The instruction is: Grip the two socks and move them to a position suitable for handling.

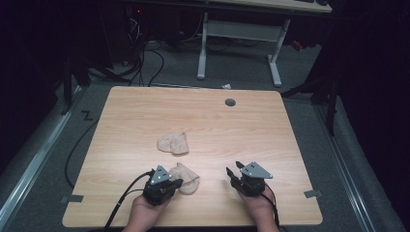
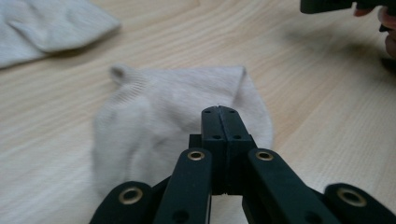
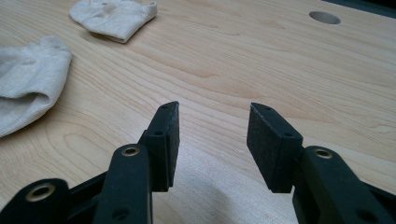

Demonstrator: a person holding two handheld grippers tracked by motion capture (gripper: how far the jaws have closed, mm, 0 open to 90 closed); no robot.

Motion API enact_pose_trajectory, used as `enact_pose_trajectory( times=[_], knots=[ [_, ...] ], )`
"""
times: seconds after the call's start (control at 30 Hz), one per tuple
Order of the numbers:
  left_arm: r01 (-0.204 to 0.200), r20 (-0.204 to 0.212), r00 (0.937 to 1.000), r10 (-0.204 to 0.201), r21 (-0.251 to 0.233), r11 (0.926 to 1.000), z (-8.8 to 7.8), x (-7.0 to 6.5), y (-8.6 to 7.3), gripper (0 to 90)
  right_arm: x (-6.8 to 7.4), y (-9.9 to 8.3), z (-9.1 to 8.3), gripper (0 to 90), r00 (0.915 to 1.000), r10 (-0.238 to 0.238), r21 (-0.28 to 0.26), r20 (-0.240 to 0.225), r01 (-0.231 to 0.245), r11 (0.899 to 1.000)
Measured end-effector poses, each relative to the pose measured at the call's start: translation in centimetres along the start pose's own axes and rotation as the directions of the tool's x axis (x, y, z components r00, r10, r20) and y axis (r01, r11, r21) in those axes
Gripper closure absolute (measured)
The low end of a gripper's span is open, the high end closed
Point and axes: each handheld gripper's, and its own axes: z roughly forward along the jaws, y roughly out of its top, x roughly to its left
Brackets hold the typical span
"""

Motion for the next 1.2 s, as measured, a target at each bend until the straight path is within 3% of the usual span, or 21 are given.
enact_pose_trajectory(
  times=[0.2, 0.3, 0.33, 0.4, 0.57, 0.73, 0.8, 1.03, 1.07, 1.1, 1.2],
  knots=[
    [-0.053, 0.001, 0.9986, 0.053, 0.057, 0.9970, 0.9, -0.8, -0.5, 88.3, 0.5, 0.1, 0.2, 57.0, 0.9997, -0.018, 0.004, -0.015, 0.018, 1.000],
    [-0.068, -0.007, 0.9977, 0.068, 0.057, 0.9961, 0.8, -0.9, -0.5, 88.2, 0.9, 0.2, 0.3, 59.4, 0.9993, -0.023, 0.005, -0.029, 0.024, 1.000],
    [-0.075, -0.010, 0.9971, 0.075, 0.055, 0.9957, 0.7, -0.9, -0.6, 88.3, 1.5, 0.5, 0.3, 62.3, 0.9977, -0.033, 0.004, -0.060, 0.033, 0.999],
    [-0.072, -0.008, 0.9973, 0.073, 0.051, 0.9961, 0.7, -0.8, -0.7, 88.4, 1.9, 0.6, 0.4, 63.3, 0.9963, -0.036, 0.004, -0.077, 0.037, 0.999],
    [-0.076, 0.006, 0.9971, 0.076, 0.056, 0.9955, 0.7, -0.7, -0.7, 89.7, 5.0, 1.7, 1.3, 65.2, 0.9800, -0.055, 0.009, -0.191, 0.058, 0.998],
    [-0.080, 0.028, 0.9966, 0.078, 0.056, 0.9953, 0.6, -0.6, -0.8, 89.9, 8.3, 3.3, 3.3, 66.3, 0.9579, -0.110, 0.034, -0.265, 0.124, 0.992],
    [-0.083, 0.034, 0.9961, 0.081, 0.057, 0.9949, 0.5, -0.5, -0.9, 89.9, 9.0, 3.8, 3.9, 66.5, 0.9533, -0.117, 0.043, -0.278, 0.134, 0.990],
    [-0.089, 0.040, 0.9954, 0.087, 0.056, 0.9944, 0.3, -0.4, -1.0, 90.0, 9.7, 3.8, 5.5, 67.8, 0.9525, -0.141, 0.109, -0.270, 0.176, 0.978],
    [-0.088, 0.041, 0.9954, 0.086, 0.055, 0.9945, 0.3, -0.3, -1.0, 90.0, 9.6, 3.7, 5.6, 72.8, 0.9529, -0.131, 0.124, -0.274, 0.170, 0.978],
    [-0.089, 0.040, 0.9954, 0.087, 0.057, 0.9944, 0.3, -0.3, -1.0, 90.0, 9.6, 3.4, 5.5, 85.6, 0.9527, -0.136, 0.136, -0.272, 0.178, 0.975],
    [-0.093, 0.024, 0.9955, 0.092, 0.060, 0.9938, 0.1, -0.2, -1.0, 90.0, 9.3, 3.3, 5.1, 86.8, 0.9537, -0.126, 0.127, -0.273, 0.166, 0.978]
  ],
)
